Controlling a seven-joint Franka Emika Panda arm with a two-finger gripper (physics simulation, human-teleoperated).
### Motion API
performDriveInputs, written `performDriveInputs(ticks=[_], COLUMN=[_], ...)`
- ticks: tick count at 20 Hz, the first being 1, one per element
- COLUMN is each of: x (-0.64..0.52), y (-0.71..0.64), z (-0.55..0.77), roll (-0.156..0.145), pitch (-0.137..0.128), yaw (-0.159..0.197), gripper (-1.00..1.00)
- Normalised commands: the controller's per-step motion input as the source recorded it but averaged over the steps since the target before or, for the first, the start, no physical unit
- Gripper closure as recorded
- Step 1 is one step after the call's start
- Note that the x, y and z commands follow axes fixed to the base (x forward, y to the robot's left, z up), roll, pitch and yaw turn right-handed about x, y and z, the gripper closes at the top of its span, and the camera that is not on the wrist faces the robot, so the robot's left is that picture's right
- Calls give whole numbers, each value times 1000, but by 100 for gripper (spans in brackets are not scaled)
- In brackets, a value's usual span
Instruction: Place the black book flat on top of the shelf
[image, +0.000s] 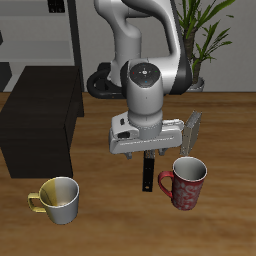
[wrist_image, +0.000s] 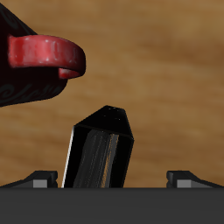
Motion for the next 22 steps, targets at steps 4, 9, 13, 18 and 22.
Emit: performDriveInputs(ticks=[4, 9, 13, 18, 22], x=[-24, -80, -104, -331, -420], y=[-10, -88, -213, -253, -333], z=[-28, 149, 186, 481, 758], roll=[-1, -20, -38, 21, -28], pitch=[21, 5, 10, -4, -64], yaw=[-11, -13, 17, 30, 48], gripper=[100, 100, 100, 100, 100])
